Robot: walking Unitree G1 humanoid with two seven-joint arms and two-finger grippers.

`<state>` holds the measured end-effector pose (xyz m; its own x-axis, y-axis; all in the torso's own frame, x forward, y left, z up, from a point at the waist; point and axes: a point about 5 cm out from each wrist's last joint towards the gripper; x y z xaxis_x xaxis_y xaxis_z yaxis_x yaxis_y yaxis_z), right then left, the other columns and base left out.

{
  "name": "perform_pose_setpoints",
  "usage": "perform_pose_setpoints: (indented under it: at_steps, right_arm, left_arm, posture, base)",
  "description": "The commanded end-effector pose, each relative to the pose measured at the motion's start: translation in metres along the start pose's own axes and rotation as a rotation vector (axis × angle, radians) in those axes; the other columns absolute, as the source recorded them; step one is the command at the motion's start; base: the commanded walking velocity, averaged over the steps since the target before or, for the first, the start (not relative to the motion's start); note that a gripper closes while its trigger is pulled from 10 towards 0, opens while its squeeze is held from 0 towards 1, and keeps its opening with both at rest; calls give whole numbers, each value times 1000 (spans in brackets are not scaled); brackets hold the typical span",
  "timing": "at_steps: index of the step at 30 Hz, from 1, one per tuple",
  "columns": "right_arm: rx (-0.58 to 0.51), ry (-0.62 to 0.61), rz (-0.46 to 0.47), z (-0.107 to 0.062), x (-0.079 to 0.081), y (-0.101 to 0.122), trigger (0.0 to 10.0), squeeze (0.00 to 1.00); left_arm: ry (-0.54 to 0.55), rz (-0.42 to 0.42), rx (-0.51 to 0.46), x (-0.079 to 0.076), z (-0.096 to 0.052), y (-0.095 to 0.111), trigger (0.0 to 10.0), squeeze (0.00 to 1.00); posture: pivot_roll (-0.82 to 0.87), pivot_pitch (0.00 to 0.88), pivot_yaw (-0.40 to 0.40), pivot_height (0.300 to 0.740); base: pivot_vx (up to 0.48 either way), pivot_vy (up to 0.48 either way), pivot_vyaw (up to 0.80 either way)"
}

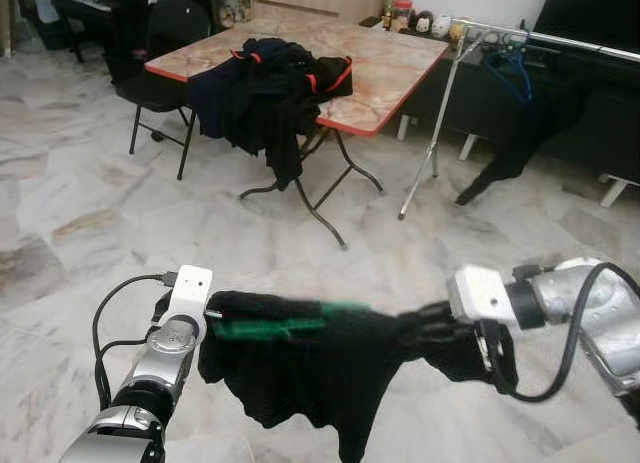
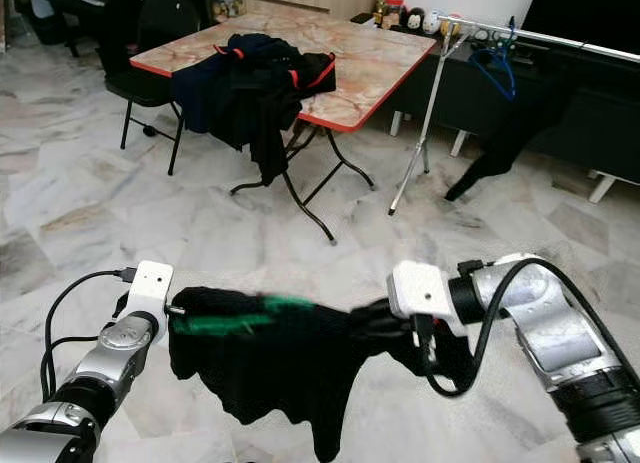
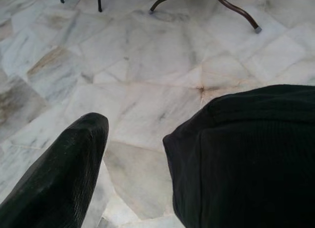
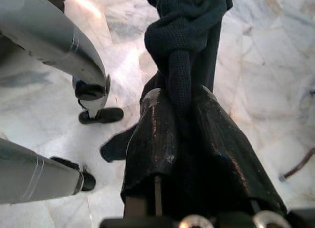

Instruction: Hang hanger

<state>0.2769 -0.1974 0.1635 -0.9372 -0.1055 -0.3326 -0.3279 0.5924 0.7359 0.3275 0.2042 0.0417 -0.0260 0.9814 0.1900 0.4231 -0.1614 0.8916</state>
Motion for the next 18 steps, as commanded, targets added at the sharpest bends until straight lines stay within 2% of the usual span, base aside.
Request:
perform_pose_setpoints:
  at_steps: [1,5,9,12,15,18]
  right_arm:
    - [85,-2,-29,-5,-2,-5,10000,0]
    - [134,-8,-49,-2,-2,-11,10000,0]
    - [140,-82,-61,2,-10,-11,10000,0]
    - [118,-104,-65,4,-12,-10,10000,0]
    - [30,-140,-51,5,-15,-1,10000,0]
    - [55,-148,-54,4,-16,-3,10000,0]
  left_arm:
    - [26,15,6,8,0,0,10000,0]
    - [24,16,6,8,0,0,10000,0]
    - [12,19,8,7,0,-1,10000,0]
    - [4,22,8,6,0,-1,10000,0]
    - [-4,26,12,4,0,-2,10000,0]
    - [-12,28,14,3,0,-2,10000,0]
  posture:
    - [-151,0,-4,740]
    - [-150,0,-5,740]
    - [-148,0,-6,740]
    - [-148,0,-6,740]
    - [-148,0,-6,740]
    - [-150,0,-5,740]
  base:
    - [0,0,0]
    - [0,0,0]
    - [0,0,0]
    - [0,0,0]
    - [0,0,0]
    - [0,0,0]
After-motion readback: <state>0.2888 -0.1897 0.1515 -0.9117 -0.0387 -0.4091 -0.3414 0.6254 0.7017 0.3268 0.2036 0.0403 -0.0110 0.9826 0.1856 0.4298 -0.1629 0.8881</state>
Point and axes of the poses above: a point about 5 cm out from each wrist's last joint towards the gripper, its own z axis pointing out of the wrist towards the gripper, its own y axis along the axis of the wrist's last joint, x = y × z, and after that the axes turned 6 degrees about -z, right-handed
